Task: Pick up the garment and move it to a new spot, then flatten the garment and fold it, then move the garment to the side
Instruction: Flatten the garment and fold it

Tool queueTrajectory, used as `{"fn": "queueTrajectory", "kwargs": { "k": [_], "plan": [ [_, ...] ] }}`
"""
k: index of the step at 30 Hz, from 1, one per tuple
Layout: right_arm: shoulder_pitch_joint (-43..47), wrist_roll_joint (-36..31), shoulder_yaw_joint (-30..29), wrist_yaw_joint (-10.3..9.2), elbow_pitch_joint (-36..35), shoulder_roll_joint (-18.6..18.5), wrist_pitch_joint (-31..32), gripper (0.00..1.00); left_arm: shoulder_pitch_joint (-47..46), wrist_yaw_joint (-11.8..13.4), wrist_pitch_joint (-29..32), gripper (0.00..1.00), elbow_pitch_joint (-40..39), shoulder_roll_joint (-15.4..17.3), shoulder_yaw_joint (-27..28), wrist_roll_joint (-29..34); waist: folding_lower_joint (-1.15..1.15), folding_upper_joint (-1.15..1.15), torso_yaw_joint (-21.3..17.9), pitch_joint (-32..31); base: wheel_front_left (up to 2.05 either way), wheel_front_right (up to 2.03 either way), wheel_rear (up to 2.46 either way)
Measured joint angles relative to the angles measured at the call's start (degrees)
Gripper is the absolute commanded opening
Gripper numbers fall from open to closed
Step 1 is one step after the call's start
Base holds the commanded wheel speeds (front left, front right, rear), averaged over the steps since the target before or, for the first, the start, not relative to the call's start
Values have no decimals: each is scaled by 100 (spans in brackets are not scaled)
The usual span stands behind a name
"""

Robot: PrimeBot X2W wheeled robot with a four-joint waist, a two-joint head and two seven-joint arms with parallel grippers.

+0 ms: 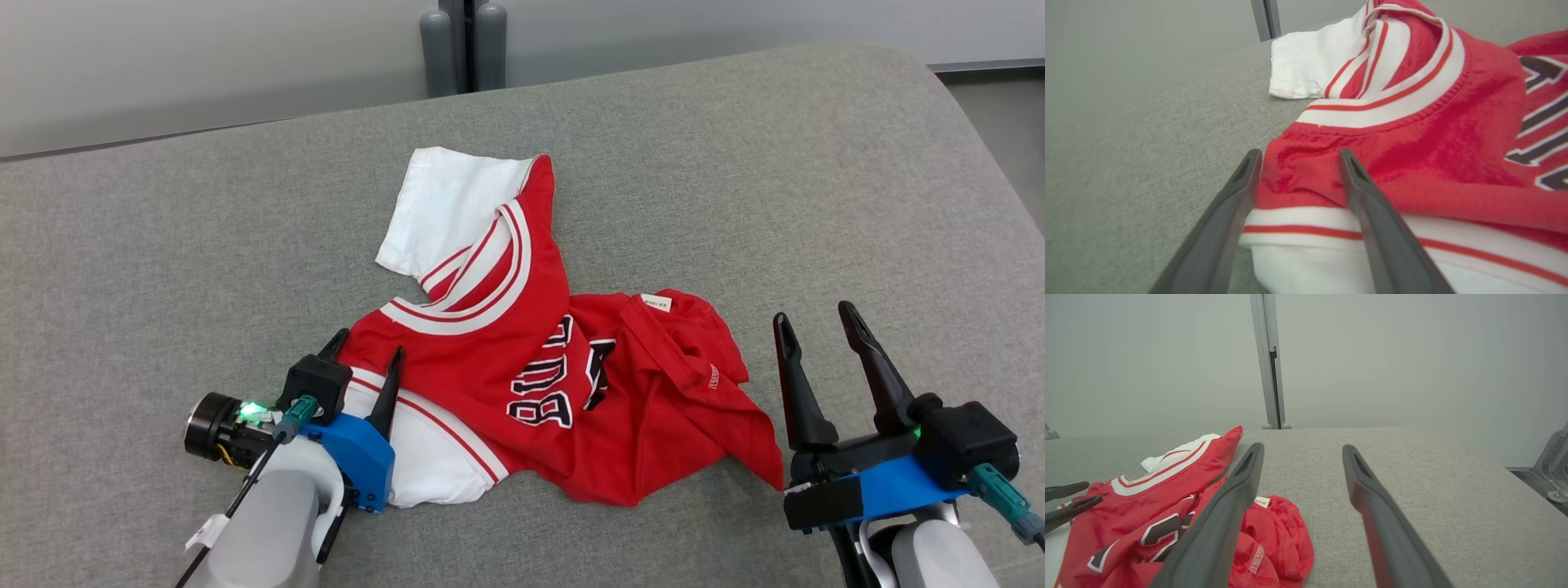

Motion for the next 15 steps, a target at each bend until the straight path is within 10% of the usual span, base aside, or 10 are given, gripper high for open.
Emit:
{"fn": "queueTrajectory", "kwargs": {
  "k": [12, 13, 15],
  "plan": [
    [18, -3, 8, 0, 35, -19, 1, 100, -537, -18, 53, 100, 1340, -46, -435, -260, -1, 0, -13, -24, 0, 0, 0],
    [19, -4, 22, 0, 40, -18, 0, 100, -596, -18, 90, 91, 1481, -79, -477, -278, -1, -1, -10, -46, 0, 0, 0],
    [23, -10, 32, 0, 40, -18, 1, 100, -637, -18, 138, 3, 1599, -130, -521, -370, -1, -1, -7, -72, 0, 0, 0]
  ]
}}
